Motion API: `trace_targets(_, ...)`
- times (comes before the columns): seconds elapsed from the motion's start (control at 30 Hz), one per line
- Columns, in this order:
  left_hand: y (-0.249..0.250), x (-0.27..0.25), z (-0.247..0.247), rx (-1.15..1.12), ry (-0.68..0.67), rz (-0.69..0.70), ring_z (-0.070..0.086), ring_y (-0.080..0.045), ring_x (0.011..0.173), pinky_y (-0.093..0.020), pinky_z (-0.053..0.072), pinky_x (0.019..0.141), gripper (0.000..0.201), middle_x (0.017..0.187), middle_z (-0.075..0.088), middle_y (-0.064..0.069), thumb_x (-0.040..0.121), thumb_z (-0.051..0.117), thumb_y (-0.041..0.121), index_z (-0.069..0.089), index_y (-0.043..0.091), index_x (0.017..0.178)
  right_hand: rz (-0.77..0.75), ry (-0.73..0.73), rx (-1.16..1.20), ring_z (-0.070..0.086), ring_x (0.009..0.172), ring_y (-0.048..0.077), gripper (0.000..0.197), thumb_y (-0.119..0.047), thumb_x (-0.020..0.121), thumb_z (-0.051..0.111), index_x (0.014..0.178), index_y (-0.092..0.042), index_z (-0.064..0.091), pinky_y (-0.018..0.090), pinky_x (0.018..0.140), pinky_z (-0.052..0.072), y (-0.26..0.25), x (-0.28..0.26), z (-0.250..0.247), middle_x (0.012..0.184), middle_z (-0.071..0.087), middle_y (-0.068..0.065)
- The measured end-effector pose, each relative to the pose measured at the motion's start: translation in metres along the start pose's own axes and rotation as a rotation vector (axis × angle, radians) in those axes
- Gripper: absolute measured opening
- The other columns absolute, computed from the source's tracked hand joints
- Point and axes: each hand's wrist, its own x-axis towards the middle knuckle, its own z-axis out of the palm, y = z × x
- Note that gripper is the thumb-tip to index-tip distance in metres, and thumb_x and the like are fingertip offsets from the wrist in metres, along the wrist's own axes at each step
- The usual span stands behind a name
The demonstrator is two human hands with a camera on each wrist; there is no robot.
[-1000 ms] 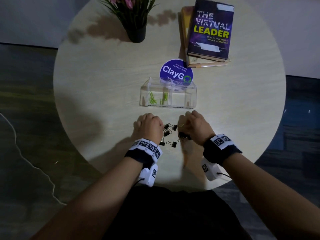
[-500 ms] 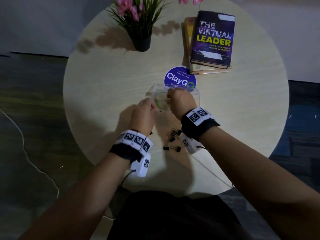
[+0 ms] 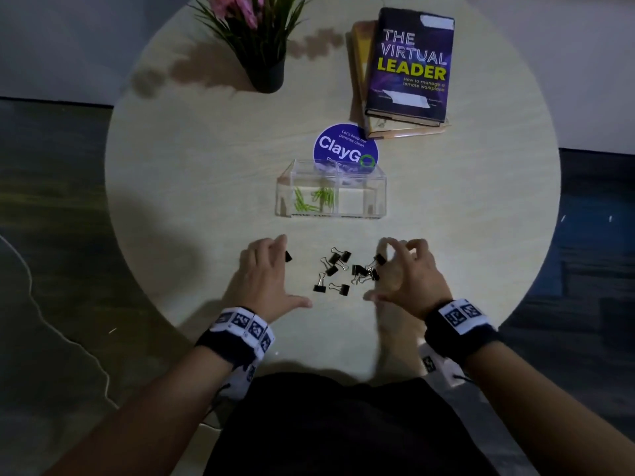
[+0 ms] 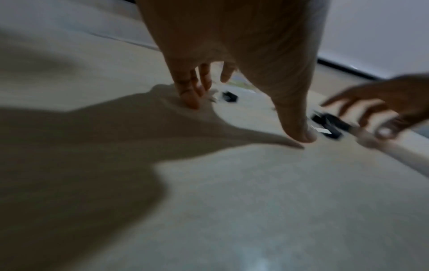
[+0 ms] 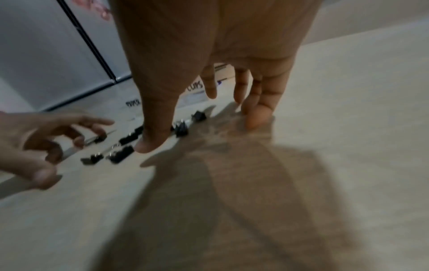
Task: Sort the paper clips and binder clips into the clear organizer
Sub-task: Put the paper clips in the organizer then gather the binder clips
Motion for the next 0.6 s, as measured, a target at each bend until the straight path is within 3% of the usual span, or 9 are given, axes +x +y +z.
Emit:
trace_targets(0.13, 0.027, 0.009, 0.006, 0.015, 0.009, 0.142, 0.039, -0.031, 0.12, -0.043, 0.045, 0.102, 0.118, 0.134, 0.038, -0.011, 0.055, 0.07, 0.074, 0.017, 0.016, 0.143, -0.1, -0.017, -0.06, 0.043, 0.108, 0.033, 0.087, -0.039, 0.048, 0.088, 0.12, -0.033, 0.04, 0.048, 0.08, 0.054, -0.018, 0.007, 0.02, 0.124, 0.038, 0.012)
trace_targets(0.3, 0.05, 0.031, -0.004, -0.054, -0.066, 0.303, 0.044, -0.027, 0.114, -0.042, 0.046, 0.098, 0.087, 0.125, 0.044, -0.003, 0.068, 0.077, 0.051, 0.032, 0.029, 0.139, -0.266, 0.075, 0.03, 0.055, 0.087, 0.037, 0.048, -0.017, 0.063, 0.082, 0.106, -0.023, 0.062, 0.042, 0.061, 0.056, -0.025, 0.017, 0.034, 0.107, 0.052, 0.017)
trace_targets(0.43, 0.053, 0.041, -0.009, -0.071, -0.08, 0.366, 0.05, -0.025, 0.099, -0.044, 0.05, 0.088, 0.058, 0.108, 0.049, 0.0, 0.072, 0.077, 0.042, 0.052, 0.035, 0.123, -0.285, 0.042, 0.034, 0.058, 0.08, 0.037, 0.039, -0.01, 0.064, 0.079, 0.1, -0.012, 0.065, 0.032, 0.059, 0.047, -0.027, 0.022, 0.032, 0.098, 0.055, 0.019)
trace_targets(0.6, 0.055, 0.04, -0.013, -0.104, -0.046, 0.357, 0.054, -0.024, 0.095, -0.04, 0.05, 0.082, 0.039, 0.103, 0.053, -0.002, 0.075, 0.077, 0.037, 0.059, 0.028, 0.109, -0.259, 0.027, 0.038, 0.058, 0.077, 0.037, 0.029, -0.01, 0.065, 0.078, 0.09, -0.007, 0.064, 0.03, 0.061, 0.043, -0.027, 0.027, 0.028, 0.094, 0.055, 0.019)
